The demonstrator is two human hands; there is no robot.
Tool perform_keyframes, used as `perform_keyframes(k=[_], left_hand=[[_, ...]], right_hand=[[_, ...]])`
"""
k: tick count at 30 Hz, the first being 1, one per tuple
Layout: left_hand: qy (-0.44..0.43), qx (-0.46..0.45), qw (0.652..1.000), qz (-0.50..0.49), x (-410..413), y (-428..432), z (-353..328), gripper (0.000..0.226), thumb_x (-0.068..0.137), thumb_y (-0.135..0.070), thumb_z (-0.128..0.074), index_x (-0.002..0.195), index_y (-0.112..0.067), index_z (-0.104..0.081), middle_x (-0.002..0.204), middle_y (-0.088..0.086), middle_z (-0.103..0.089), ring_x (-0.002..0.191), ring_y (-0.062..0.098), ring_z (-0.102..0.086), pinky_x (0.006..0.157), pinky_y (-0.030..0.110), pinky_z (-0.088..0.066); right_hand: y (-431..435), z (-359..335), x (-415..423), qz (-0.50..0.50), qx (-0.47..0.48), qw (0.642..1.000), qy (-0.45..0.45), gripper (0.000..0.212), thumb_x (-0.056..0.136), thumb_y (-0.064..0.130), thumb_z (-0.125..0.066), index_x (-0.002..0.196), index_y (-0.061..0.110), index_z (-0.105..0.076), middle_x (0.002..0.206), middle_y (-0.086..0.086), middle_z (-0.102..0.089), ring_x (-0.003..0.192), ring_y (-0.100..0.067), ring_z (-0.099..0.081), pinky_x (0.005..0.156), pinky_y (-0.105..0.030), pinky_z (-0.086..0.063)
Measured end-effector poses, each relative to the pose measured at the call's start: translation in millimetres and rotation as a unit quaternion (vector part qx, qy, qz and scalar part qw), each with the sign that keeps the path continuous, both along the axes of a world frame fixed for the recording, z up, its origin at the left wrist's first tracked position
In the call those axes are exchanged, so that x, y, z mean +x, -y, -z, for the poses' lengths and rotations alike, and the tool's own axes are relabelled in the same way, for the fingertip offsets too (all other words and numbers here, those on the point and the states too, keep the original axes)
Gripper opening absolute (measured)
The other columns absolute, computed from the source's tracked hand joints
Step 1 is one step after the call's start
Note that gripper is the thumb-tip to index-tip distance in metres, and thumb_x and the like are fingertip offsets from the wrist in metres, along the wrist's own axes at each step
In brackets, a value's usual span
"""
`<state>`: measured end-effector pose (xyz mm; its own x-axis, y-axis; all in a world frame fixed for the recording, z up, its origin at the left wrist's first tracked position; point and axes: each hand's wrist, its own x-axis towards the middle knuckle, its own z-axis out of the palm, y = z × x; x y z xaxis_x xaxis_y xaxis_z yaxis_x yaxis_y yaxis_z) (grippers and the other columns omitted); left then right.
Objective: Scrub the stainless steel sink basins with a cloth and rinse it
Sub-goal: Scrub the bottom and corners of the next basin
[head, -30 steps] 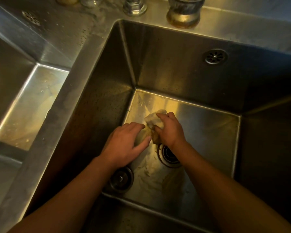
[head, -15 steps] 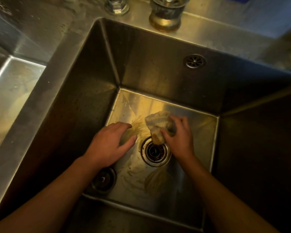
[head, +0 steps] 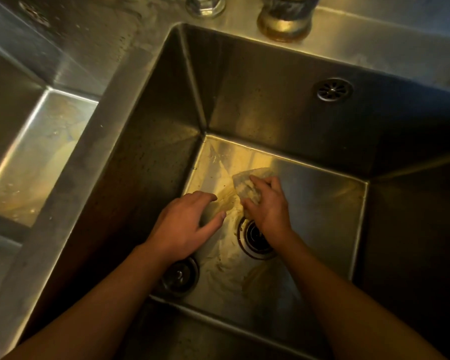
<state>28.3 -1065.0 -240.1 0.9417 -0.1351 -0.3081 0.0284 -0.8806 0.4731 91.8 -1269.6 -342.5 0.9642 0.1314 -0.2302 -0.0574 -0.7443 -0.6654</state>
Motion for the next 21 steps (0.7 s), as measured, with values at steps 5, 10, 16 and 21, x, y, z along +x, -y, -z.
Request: perform_keyframes(k=[5,10,16,21], left_hand=[[0.013,0.008,1.0,-0.027,-4,-8,-3,0.057,0.093,-0.064,-0.036,0.123,-0.023,-0.06,0.119,-0.005,-0.065,0.109,0.016,-0.06,0.091,0.034,-0.049],[0.004,-0.001,0.999,-0.036,-4,-11,2,0.059,0.093,-0.067,-0.032,0.125,-0.025,-0.059,0.121,-0.006,-0.064,0.11,0.015,-0.059,0.092,0.037,-0.049],[0.017,-0.015,0.999,-0.047,-1,-11,5,0.057,0.094,-0.067,-0.033,0.126,-0.027,-0.058,0.122,-0.008,-0.063,0.111,0.013,-0.058,0.092,0.035,-0.049],[0.01,-0.017,0.999,-0.043,2,-8,5,0.059,0.094,-0.068,-0.032,0.128,-0.027,-0.056,0.125,-0.008,-0.061,0.112,0.012,-0.057,0.093,0.034,-0.047]], right_hand=[[-42,1,-5,-0.053,0.085,0.995,-0.026,0.053,0.086,0.015,-0.071,0.136,0.025,-0.055,0.131,0.004,-0.042,0.115,-0.019,-0.052,0.091,-0.022,-0.05],[-27,1,2,-0.072,0.042,0.996,-0.027,0.055,0.088,0.023,-0.07,0.14,0.028,-0.051,0.141,0.006,-0.035,0.124,-0.018,-0.047,0.105,-0.034,-0.045],[20,-2,12,0.007,0.001,1.0,-0.001,0.054,0.088,0.035,-0.07,0.139,0.027,-0.053,0.14,0.0,-0.038,0.122,-0.02,-0.048,0.103,-0.033,-0.043],[12,-4,11,0.027,0.018,0.999,-0.001,0.054,0.088,0.028,-0.072,0.138,0.022,-0.054,0.135,0.0,-0.039,0.117,-0.015,-0.047,0.098,-0.02,-0.037]])
